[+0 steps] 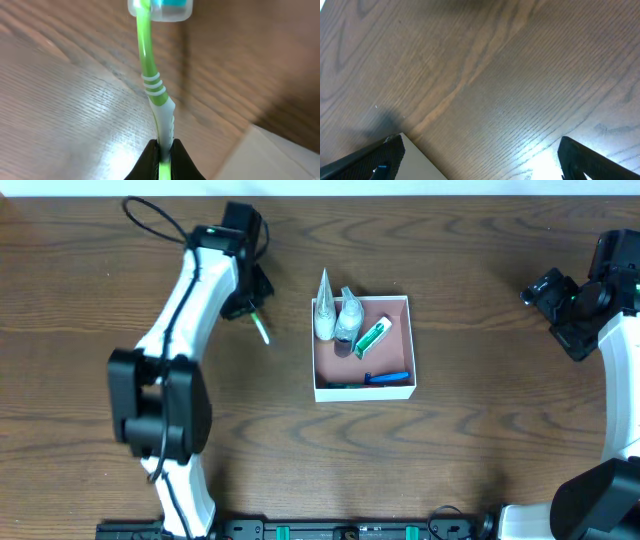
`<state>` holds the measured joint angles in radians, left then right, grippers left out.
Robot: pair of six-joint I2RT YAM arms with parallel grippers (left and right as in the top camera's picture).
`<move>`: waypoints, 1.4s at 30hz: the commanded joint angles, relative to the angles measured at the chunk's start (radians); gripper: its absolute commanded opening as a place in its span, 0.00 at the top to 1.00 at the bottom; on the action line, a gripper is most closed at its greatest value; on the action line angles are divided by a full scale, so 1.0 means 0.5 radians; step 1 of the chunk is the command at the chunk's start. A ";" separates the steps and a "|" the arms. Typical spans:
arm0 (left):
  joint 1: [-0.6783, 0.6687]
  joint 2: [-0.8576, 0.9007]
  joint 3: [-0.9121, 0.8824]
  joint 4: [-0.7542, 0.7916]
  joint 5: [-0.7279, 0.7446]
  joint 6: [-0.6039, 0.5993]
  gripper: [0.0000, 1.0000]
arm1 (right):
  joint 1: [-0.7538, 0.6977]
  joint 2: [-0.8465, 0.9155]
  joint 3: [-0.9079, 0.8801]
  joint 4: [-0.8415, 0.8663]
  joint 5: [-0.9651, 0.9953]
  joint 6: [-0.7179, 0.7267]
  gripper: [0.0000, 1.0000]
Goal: Pack container
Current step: 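Lift the toothbrush and carry it right over the box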
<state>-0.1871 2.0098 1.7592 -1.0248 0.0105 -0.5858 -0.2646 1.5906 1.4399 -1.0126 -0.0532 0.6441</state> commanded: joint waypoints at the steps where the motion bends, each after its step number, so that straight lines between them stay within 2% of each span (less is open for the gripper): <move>1: -0.005 -0.185 0.051 -0.021 -0.042 0.216 0.93 | -0.008 0.011 0.021 -0.002 -0.007 0.027 0.01; 8: -0.130 -0.510 0.051 0.015 -0.041 0.419 0.93 | -0.008 0.011 0.021 -0.001 -0.007 0.027 0.01; 15: -0.478 -0.716 0.051 0.130 -0.045 0.789 0.92 | -0.008 0.011 0.021 -0.002 -0.007 0.027 0.01; 21: -0.826 -0.719 0.050 0.209 -0.047 1.192 0.92 | -0.008 0.011 0.021 -0.002 -0.007 0.026 0.01; 26: -1.052 -0.713 0.050 0.255 -0.223 1.398 0.92 | -0.008 0.011 0.021 -0.002 -0.007 0.027 0.01; 31: -1.240 -0.711 0.048 0.268 -0.241 1.669 0.92 | -0.008 0.011 0.021 -0.002 -0.007 0.027 0.01; 42: -1.337 -0.639 -0.147 0.251 -0.272 2.361 0.91 | -0.008 0.011 0.021 -0.002 -0.007 0.027 0.01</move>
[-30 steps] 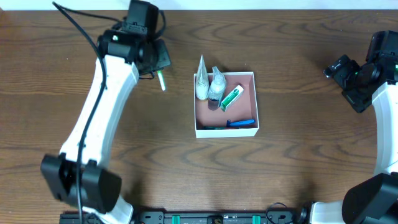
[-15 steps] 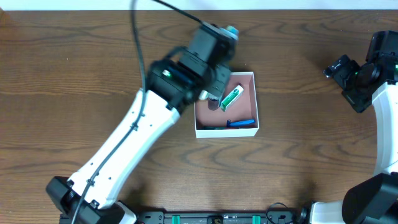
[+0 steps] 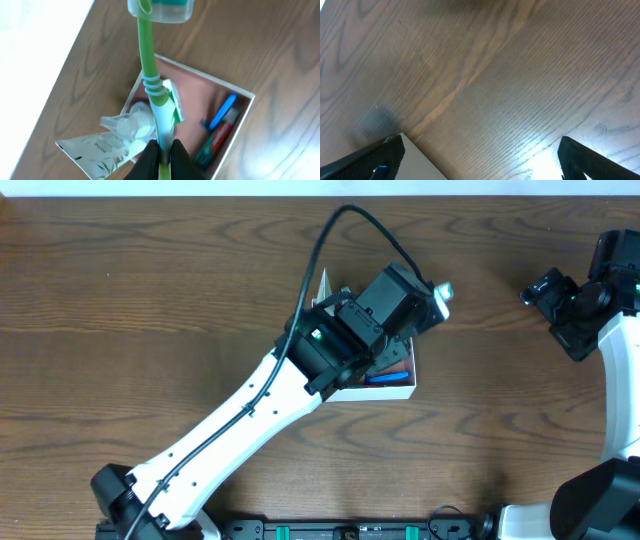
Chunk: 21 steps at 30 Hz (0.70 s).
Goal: Pack container
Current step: 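Lift the toothbrush and carry it right over the box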
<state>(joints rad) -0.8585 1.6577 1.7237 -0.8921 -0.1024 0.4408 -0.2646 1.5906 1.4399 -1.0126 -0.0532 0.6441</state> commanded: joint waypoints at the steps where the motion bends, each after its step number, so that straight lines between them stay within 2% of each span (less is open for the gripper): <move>1: 0.005 0.079 -0.100 -0.022 -0.047 0.372 0.92 | -0.008 0.011 0.021 -0.002 -0.007 0.027 0.01; 5: 0.005 0.153 -0.179 -0.024 -0.124 0.488 0.91 | -0.008 0.011 0.021 -0.002 -0.007 0.027 0.01; 9: 0.009 0.227 -0.203 -0.034 -0.150 0.488 0.85 | -0.008 0.011 0.021 -0.002 -0.007 0.027 0.01; 14: 0.019 0.304 -0.204 -0.060 -0.311 0.495 0.84 | -0.008 0.011 0.021 -0.002 -0.007 0.027 0.01; 17: 0.037 0.332 -0.204 -0.059 -0.314 0.494 0.84 | -0.008 0.011 0.021 -0.002 -0.007 0.027 0.01; 21: 0.040 0.340 -0.204 -0.056 -0.304 0.493 0.72 | -0.008 0.011 0.021 -0.002 -0.007 0.027 0.01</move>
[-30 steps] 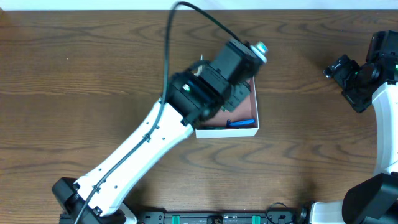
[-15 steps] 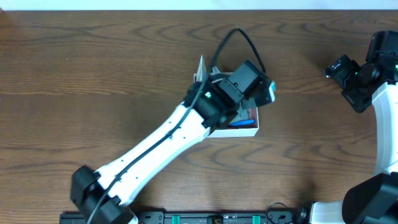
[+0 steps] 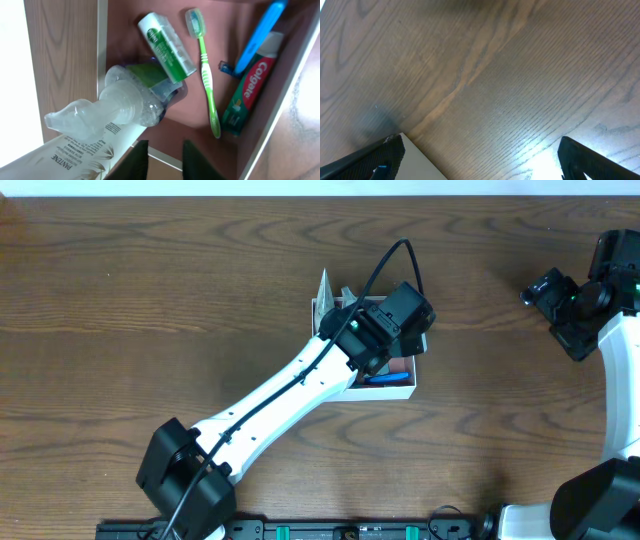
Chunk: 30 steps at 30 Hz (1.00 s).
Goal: Pack container
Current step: 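Lift the toothbrush and carry it right over the box, then lower the toothbrush into the box and open the left gripper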
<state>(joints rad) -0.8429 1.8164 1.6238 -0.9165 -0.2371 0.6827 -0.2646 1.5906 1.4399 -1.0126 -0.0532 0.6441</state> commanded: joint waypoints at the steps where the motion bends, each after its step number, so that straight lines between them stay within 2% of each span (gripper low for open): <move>1: 0.009 0.021 -0.005 -0.002 -0.028 0.008 0.65 | -0.008 0.011 0.021 -0.002 -0.007 0.027 0.01; 2: 0.009 0.021 -0.005 0.002 -0.018 0.000 0.61 | -0.008 0.011 0.021 -0.002 -0.007 0.027 0.01; 10: -0.088 -0.079 -0.005 0.021 0.017 -0.108 0.59 | -0.008 0.011 0.021 -0.001 -0.007 0.027 0.01; 11: -0.112 -0.123 -0.005 0.021 0.017 -0.145 0.54 | -0.008 0.011 0.021 -0.002 -0.007 0.027 0.01; 12: -0.134 -0.171 -0.005 0.018 0.016 -0.183 0.26 | -0.008 0.011 0.021 -0.002 -0.007 0.027 0.01; 13: -0.146 -0.210 -0.005 0.012 0.016 -0.222 0.14 | -0.008 0.011 0.021 -0.002 -0.007 0.027 0.01; 15: -0.158 -0.317 -0.005 0.002 0.015 -0.347 0.01 | -0.008 0.011 0.021 -0.002 -0.007 0.027 0.01; 19: -0.143 -0.568 -0.005 -0.042 0.015 -0.694 0.02 | -0.008 0.011 0.021 -0.002 -0.007 0.027 0.01; 22: -0.142 -0.776 -0.005 -0.063 0.016 -0.838 0.02 | -0.008 0.011 0.021 -0.002 -0.007 0.026 0.01; 30: -0.142 -1.242 -0.005 -0.193 0.016 -0.875 0.02 | -0.008 0.011 0.021 -0.001 -0.007 0.027 0.01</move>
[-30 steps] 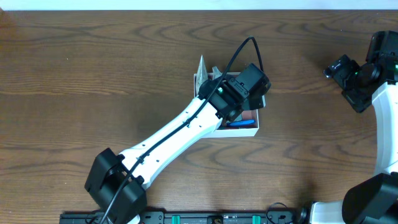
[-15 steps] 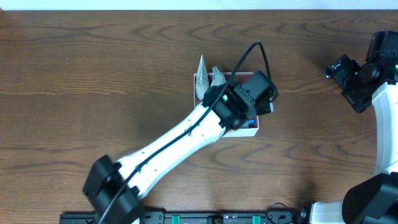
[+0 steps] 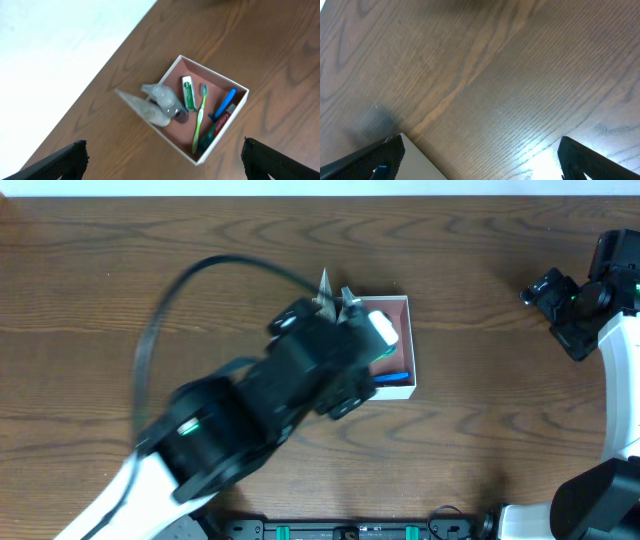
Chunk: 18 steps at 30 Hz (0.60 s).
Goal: Pack container
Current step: 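Lower the toothbrush into the box and open the left gripper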
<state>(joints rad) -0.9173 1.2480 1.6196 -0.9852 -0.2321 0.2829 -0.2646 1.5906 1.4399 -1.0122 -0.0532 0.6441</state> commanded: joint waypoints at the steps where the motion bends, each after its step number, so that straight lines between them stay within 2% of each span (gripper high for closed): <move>1: 0.007 -0.153 0.004 -0.095 0.006 -0.075 0.02 | -0.008 0.011 0.021 -0.002 -0.007 0.027 0.01; 4: 0.007 -0.293 0.004 -0.269 -0.024 -0.063 0.02 | -0.008 0.011 0.021 -0.002 -0.007 0.027 0.01; 6: 0.007 -0.389 0.004 -0.500 -0.024 -0.108 0.02 | -0.008 0.011 0.021 -0.002 -0.007 0.027 0.01; 10: 0.007 -0.589 0.004 -0.922 -0.024 -0.458 0.02 | -0.008 0.011 0.021 -0.002 -0.007 0.027 0.01; 18: 0.007 -0.900 0.002 -1.282 -0.023 -1.251 0.02 | -0.008 0.011 0.021 -0.002 -0.007 0.027 0.01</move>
<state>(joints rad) -0.9169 0.8276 1.6180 -1.5959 -0.2394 -0.1059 -0.2646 1.5906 1.4399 -1.0126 -0.0532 0.6441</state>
